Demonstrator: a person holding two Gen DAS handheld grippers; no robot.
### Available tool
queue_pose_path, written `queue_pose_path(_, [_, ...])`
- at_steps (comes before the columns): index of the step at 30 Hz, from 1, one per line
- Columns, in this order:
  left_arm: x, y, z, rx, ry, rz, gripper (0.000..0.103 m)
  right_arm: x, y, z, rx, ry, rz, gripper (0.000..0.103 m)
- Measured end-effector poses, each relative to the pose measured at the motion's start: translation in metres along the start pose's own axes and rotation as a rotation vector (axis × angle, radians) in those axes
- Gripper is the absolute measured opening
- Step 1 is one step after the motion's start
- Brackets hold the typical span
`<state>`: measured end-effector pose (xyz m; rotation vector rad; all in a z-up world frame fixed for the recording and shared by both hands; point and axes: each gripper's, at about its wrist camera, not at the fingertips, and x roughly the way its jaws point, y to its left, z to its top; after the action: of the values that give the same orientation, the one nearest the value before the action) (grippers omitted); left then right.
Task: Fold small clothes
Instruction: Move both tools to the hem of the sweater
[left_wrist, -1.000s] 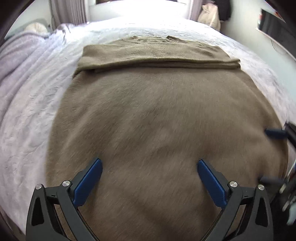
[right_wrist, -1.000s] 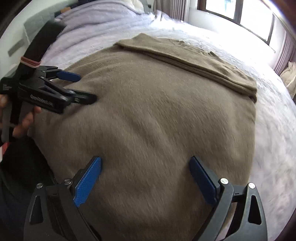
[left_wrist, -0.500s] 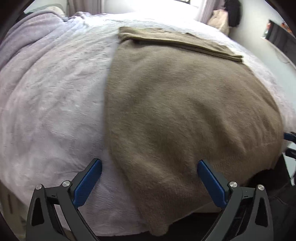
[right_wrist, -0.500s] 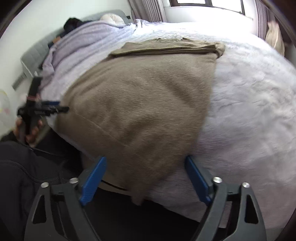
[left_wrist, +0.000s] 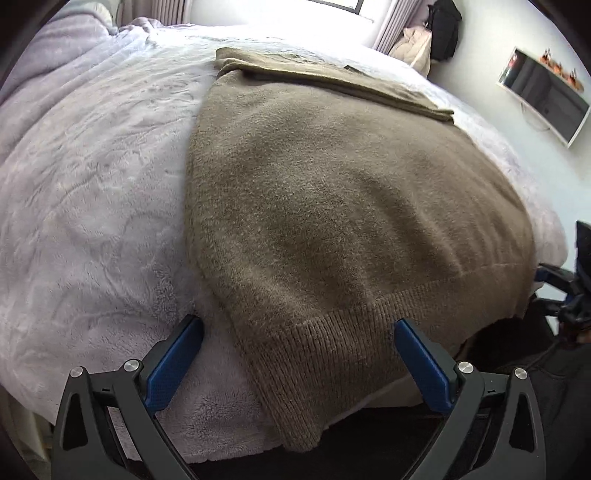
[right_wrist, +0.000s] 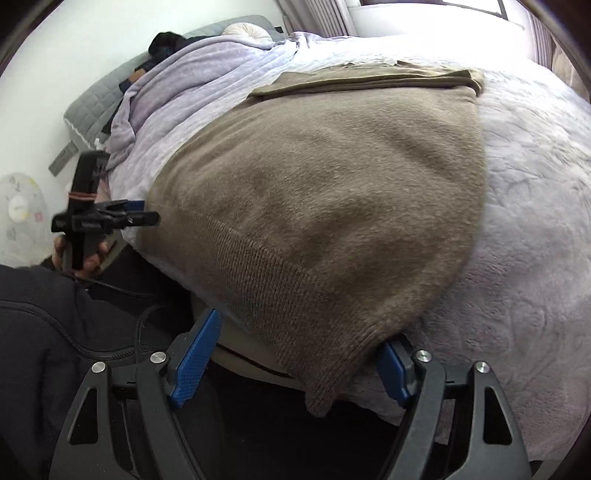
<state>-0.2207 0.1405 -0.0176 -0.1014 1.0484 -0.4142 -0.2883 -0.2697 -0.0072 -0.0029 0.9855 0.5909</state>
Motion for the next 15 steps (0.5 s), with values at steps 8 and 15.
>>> queue_pose_path(8, [-0.001,0.013,-0.004,-0.077,0.024,-0.105,0.103,0.002,-0.003,0.004,0.030,-0.015,0.008,0.081])
queue_pose_path(15, [0.004,-0.004,-0.003,-0.110,0.057,-0.193,0.103,0.003,-0.005,0.006,0.030,-0.026,0.012,0.073])
